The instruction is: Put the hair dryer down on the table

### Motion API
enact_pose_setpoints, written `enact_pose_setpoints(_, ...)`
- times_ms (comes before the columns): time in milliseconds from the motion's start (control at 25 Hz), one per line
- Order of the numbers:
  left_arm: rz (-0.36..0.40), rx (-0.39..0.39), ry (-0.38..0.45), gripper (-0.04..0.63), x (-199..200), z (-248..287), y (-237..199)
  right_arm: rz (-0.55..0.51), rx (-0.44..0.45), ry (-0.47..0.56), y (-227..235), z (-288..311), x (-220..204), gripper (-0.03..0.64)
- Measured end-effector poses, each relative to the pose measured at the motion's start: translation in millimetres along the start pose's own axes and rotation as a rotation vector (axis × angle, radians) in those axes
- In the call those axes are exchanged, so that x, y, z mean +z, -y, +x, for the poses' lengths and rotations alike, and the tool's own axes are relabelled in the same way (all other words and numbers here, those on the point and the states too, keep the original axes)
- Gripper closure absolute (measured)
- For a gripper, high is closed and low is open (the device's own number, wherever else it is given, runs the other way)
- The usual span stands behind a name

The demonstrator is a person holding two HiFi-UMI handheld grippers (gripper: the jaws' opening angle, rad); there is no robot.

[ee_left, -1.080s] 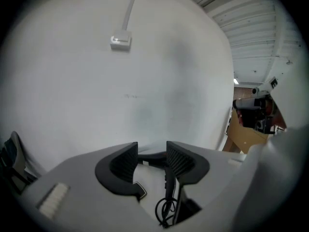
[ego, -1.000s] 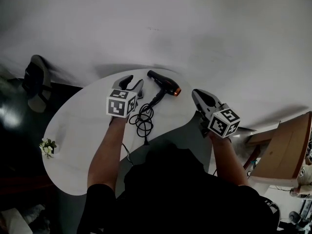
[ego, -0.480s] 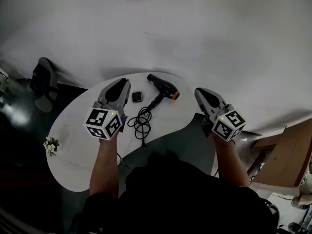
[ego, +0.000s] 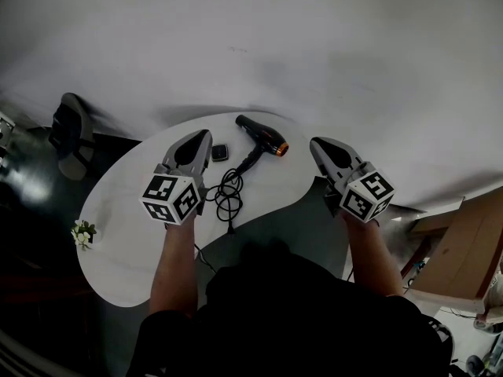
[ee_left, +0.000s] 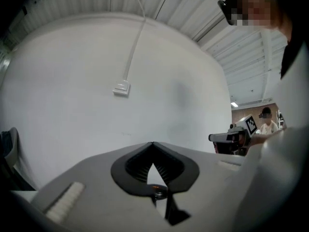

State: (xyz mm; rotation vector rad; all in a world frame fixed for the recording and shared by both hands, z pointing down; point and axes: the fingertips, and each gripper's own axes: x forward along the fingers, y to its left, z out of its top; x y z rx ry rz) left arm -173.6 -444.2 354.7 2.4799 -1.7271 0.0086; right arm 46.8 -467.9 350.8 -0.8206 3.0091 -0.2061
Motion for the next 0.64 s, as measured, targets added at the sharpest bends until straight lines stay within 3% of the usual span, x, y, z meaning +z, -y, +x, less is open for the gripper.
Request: enact_pose_setpoints(640, 0.034, 0.074, -0.035, 0.584, 0, -9, -11, -0.023, 0.027, 0.014, -7, 2, 10, 0.606)
